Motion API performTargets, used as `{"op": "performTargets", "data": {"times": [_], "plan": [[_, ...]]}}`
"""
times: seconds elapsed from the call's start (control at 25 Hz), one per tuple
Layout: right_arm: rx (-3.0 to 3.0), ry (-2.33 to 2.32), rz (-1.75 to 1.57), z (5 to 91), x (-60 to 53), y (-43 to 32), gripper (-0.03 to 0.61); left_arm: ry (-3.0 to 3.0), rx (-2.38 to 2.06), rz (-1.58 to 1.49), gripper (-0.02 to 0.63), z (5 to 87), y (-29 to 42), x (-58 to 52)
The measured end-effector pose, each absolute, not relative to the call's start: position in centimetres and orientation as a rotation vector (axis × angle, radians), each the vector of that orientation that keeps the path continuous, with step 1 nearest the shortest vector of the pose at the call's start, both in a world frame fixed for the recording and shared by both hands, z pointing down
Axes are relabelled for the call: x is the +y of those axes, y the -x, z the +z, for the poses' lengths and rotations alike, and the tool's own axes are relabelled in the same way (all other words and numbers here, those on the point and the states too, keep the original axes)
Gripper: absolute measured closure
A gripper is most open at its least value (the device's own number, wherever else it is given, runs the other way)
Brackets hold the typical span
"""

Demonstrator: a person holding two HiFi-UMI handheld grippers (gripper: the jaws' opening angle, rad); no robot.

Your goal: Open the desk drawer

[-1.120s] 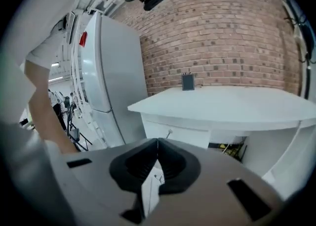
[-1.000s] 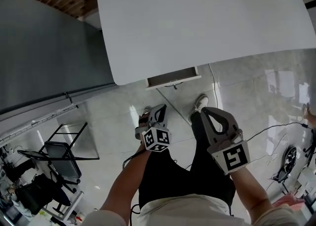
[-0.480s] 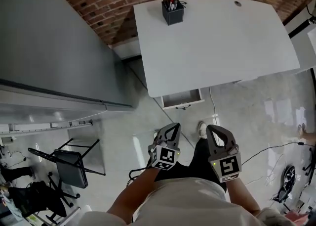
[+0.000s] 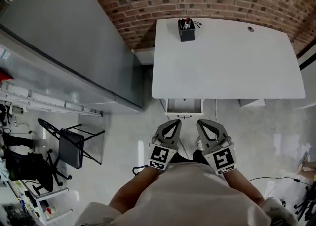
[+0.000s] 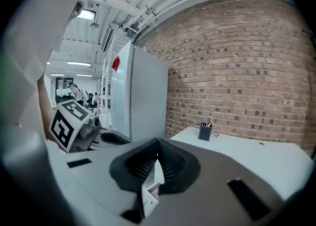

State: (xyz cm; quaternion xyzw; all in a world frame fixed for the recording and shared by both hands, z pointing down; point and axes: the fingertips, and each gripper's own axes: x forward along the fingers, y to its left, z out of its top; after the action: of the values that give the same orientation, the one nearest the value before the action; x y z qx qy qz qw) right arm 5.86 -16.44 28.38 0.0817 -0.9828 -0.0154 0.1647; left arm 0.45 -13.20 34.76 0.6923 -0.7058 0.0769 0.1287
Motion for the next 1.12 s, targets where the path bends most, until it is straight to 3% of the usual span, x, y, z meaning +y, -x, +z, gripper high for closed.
{"op": "performTargets", "data": {"times": [0.36, 1.12], "plan": [[-2.798, -0.292, 0.131, 28.2, -14.5, -4.2, 0.563, -1.983, -2.121, 0.194, 0.611, 32.9, 2.0, -10.4], [-2.761, -0.395, 0.068, 28.0, -11.5, -2.3, 0.563, -2.1, -2.03, 0.225, 0.611, 33.2, 4.4, -8.8]]}}
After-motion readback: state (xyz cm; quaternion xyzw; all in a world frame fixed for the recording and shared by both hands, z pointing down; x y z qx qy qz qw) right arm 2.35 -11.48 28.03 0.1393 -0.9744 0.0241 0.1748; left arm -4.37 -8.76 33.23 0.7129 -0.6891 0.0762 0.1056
